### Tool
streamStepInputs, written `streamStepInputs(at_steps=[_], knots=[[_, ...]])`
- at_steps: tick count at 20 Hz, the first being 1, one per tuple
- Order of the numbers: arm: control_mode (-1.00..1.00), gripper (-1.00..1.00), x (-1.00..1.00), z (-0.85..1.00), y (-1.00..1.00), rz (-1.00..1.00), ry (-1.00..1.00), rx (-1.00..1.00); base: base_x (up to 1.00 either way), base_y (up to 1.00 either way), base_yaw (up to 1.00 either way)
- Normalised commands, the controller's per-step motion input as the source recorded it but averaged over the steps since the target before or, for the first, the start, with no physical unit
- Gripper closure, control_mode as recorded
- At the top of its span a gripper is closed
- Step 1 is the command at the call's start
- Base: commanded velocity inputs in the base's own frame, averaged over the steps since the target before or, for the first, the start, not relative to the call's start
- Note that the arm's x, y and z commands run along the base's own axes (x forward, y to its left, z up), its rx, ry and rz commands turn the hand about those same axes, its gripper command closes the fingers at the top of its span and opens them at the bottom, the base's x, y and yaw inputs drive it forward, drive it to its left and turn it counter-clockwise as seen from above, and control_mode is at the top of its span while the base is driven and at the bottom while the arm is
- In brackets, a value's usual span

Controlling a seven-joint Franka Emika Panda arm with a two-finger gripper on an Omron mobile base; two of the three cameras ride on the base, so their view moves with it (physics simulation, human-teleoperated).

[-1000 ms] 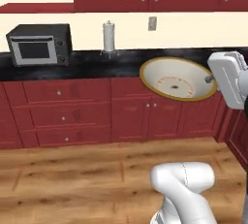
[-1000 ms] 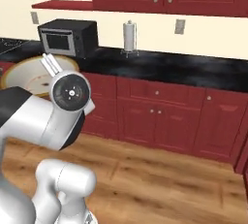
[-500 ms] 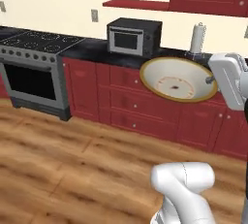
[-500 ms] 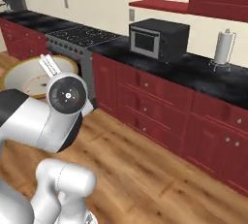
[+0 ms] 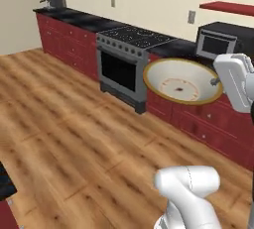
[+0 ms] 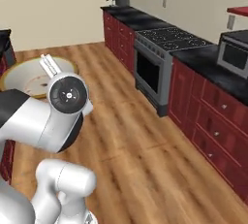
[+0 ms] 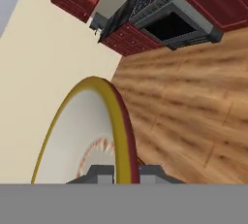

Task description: Move the bowls from the cabinet to the plates on the dining table.

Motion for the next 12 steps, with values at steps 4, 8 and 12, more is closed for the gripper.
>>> streamStepInputs(at_steps=[4,8,12], knots=[[1.00,1.00,0.00,0.00,0.00,0.00,0.00,0.00,0.63,-0.27,0.62],[1.00,1.00,0.00,0.00,0.00,0.00,0.00,0.00,0.80,-0.77,0.49],[1.00,1.00,0.00,0.00,0.00,0.00,0.00,0.00,0.98,-0.99,0.35]])
